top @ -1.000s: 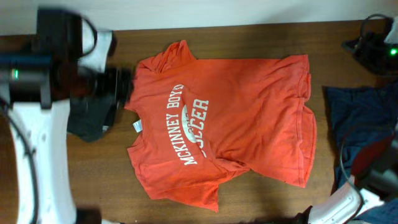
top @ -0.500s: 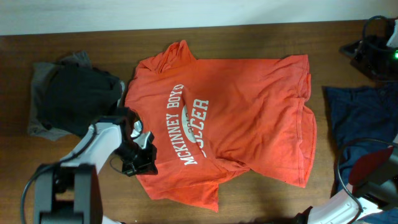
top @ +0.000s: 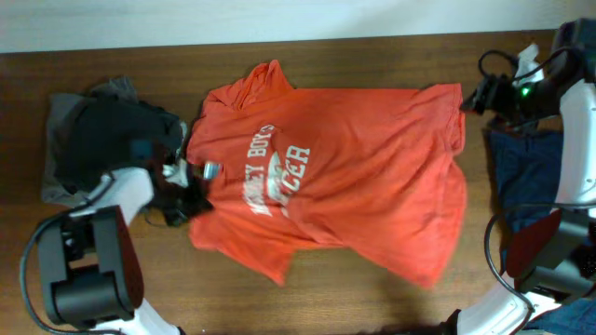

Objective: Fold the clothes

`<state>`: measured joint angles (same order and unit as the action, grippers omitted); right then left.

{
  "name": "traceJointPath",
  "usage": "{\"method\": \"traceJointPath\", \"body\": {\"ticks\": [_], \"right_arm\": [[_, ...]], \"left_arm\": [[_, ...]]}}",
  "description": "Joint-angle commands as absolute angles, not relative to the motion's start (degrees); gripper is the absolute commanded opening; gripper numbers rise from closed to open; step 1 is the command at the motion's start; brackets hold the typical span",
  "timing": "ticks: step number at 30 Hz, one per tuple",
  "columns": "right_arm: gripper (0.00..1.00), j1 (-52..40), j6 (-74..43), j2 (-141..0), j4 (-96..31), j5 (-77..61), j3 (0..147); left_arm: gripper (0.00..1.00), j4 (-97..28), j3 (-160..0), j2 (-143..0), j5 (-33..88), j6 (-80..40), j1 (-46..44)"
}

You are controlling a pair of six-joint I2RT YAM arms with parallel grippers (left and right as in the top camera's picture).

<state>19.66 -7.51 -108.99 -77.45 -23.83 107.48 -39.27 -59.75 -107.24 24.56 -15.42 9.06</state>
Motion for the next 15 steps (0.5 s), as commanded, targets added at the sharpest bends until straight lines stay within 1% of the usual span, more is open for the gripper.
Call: {"method": "traceJointPath", "body": {"ticks": [1, 5, 6, 9, 15], "right_arm": [[0.72, 19.09, -7.6, -110.32, -76.05, -21.52, 99.26], [0.72, 17.8, -4.78, -110.32, -73.12, -21.93, 87.9], [0.64, 15.81, -3.81, -110.32, -70.32, -22.57, 80.29], [0.54, 13.41, -1.91, -110.32, -67.02, -23.07, 73.84], [0.54, 12.86, -3.86, -110.32, -59.92, -20.45, 67.96]], "left_arm": [[0.0, -38.48, -64.75, -109.91, 12.19, -13.34, 11.46], [0.0, -39.48, -67.16, -109.91, 12.14, -13.19, 10.63], [0.0, -40.73, -67.16, -109.91, 12.12, -13.17, 10.55], [0.01, -41.41, -67.16, -109.91, 12.14, -12.58, 10.55], [0.01, -42.09, -67.16, -109.91, 12.14, -11.88, 10.55]]}}
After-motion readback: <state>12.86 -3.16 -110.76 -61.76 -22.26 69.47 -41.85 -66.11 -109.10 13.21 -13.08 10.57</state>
